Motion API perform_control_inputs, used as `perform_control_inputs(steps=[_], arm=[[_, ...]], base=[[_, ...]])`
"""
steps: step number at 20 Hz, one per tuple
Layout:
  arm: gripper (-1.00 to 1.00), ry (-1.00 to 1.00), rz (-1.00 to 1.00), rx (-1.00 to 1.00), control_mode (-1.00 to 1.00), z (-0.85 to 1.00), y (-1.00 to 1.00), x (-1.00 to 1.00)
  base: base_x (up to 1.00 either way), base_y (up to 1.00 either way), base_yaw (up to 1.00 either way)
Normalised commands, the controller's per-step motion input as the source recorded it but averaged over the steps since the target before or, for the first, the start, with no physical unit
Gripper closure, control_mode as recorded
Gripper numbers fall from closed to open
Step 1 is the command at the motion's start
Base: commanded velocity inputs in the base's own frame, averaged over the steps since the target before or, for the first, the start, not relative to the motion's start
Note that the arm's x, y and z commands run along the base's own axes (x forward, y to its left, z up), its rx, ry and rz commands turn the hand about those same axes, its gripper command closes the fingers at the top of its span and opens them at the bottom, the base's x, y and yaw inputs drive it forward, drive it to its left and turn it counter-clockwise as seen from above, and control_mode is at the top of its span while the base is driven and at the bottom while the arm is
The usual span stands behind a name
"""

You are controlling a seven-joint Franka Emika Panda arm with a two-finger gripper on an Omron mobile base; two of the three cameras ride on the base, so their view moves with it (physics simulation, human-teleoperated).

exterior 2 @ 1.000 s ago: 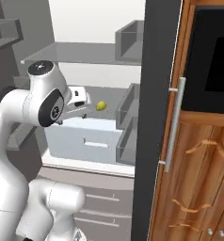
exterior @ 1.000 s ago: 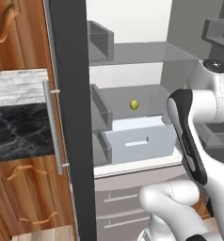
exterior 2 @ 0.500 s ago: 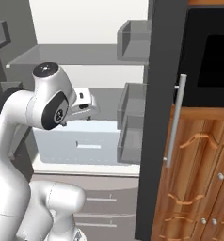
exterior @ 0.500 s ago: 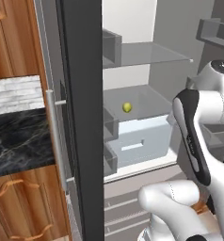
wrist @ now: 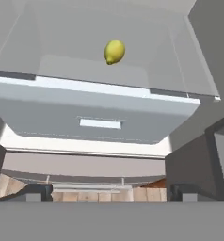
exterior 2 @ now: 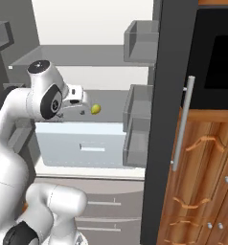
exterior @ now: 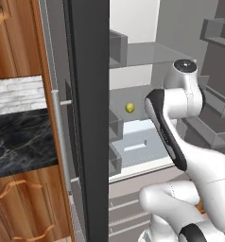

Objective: Grab the lemons from the fridge, place them in the blender, close the lid, and turn on the blender to create a marinade.

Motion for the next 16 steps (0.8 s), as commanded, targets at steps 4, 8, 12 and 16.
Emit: perform_control_inputs(steps=[4,8,12,16], arm=[[-1.0,0.18,-0.24,0.15,-1.0,-0.24,0.23,0.98],[-1.0,0.13,-0.28,0.15,-1.0,-0.55,0.14,0.72],[-1.0,0.01,-0.16,0.0,-1.0,-0.33,0.05,0.76],[-1.0,0.0,-0.05,0.09,-1.0,-0.58,0.0,0.52]], base=[[0.0,0.0,0.0],[0.0,0.0,0.0],[0.0,0.0,0.0],[0.0,0.0,0.0]])
